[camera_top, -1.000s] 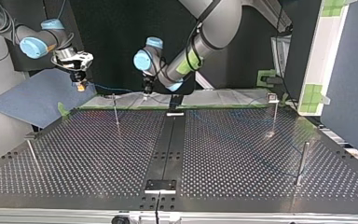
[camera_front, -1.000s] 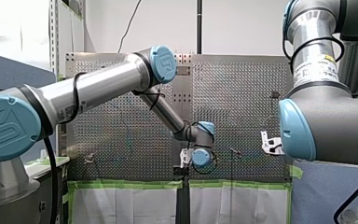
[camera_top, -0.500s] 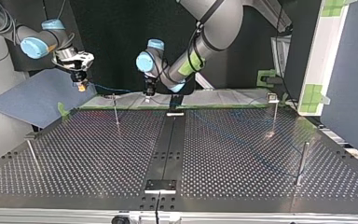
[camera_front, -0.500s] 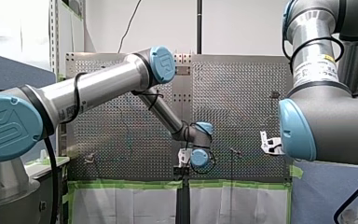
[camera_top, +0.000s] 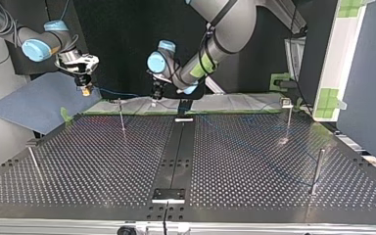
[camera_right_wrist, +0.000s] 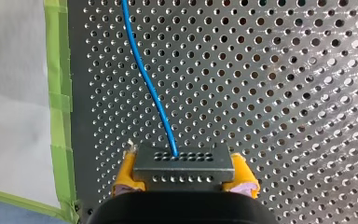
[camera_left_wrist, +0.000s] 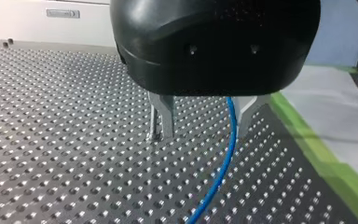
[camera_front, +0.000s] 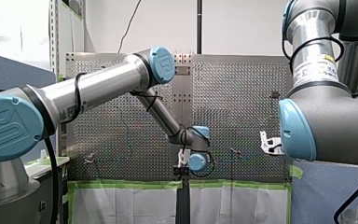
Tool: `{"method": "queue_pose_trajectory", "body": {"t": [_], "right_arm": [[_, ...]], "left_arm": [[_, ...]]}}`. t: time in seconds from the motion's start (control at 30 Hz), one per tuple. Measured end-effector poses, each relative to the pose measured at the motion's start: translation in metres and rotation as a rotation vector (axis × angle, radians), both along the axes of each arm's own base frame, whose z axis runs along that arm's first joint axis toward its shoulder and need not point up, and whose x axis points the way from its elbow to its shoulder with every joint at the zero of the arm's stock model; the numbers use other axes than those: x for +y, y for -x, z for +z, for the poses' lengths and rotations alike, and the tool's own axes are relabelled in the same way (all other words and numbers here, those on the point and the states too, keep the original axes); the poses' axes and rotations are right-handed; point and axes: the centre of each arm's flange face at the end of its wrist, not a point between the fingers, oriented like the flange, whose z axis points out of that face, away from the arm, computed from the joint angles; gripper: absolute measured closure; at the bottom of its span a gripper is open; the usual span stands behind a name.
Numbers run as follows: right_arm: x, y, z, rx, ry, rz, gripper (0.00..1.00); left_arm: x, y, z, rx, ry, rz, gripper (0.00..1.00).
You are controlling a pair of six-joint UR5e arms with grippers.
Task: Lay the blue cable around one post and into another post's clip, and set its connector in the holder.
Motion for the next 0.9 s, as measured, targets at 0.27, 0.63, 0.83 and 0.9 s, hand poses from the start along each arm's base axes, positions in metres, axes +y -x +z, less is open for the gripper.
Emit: {"method": "queue_pose_trajectory", "body": {"t": [0.27,0.63,0.83,0.9], "right_arm": [[0.0,-0.001,0.0,0.0,0.001,0.003,1.0],[0.0,-0.002,0.0,0.0,0.001,0.003,1.0],[0.0,-0.002,0.0,0.0,0.002,0.004,1.0],[0.0,-0.002,0.0,0.0,0.001,0.003,1.0]], "left_arm": [[0.003,-0.013,0.006,-0.052,0.032,0.024,0.36],[0.003,-0.019,0.01,-0.104,0.023,0.04,0.36],[0.0,-0.019,0.012,-0.13,0.007,0.037,0.36],[0.0,-0.019,0.011,-0.131,0.005,0.035,0.36]]}}
